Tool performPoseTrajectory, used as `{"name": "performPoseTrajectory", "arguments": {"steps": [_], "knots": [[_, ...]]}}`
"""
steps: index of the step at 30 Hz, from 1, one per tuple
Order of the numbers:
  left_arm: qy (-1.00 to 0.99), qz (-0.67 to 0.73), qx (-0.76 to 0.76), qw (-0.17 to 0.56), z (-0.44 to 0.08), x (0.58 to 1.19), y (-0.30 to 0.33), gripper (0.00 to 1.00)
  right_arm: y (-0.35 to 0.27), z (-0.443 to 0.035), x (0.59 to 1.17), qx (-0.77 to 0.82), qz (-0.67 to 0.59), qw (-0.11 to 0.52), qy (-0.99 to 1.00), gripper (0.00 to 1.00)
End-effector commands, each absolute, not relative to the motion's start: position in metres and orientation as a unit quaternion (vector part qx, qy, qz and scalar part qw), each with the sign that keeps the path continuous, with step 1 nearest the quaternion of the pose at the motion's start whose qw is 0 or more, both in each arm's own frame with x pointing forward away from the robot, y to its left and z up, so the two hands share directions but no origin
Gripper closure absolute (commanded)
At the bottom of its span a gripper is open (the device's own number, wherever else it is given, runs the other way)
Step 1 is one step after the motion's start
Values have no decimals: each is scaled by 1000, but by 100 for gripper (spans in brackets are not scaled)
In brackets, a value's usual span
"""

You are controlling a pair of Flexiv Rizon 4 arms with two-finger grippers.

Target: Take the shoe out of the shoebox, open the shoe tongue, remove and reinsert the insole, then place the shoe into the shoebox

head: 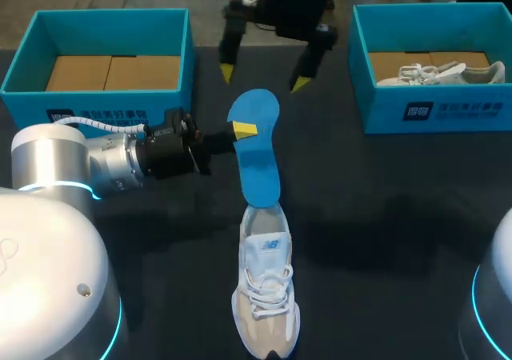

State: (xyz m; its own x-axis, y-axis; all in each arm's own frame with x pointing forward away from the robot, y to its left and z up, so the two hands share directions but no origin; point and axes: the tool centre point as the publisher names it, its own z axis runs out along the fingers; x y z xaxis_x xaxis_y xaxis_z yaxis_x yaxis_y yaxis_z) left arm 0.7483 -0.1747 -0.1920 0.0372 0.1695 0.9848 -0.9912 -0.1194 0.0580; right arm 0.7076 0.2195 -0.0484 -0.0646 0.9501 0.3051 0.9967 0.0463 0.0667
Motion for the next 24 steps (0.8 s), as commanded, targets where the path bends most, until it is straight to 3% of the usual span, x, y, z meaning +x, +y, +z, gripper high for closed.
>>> {"name": "performPoseTrajectory", "arguments": {"steps": [1,12,24], "knots": [[-412,558,499,519,-192,748,-175,100,201,-56,707,-618,-308,276,-669,0],[-412,558,499,519,-192,748,-175,100,195,-66,710,-573,-370,376,-627,0],[-412,558,499,519,-192,748,-175,100,186,-86,705,-516,-450,434,-585,0]]}}
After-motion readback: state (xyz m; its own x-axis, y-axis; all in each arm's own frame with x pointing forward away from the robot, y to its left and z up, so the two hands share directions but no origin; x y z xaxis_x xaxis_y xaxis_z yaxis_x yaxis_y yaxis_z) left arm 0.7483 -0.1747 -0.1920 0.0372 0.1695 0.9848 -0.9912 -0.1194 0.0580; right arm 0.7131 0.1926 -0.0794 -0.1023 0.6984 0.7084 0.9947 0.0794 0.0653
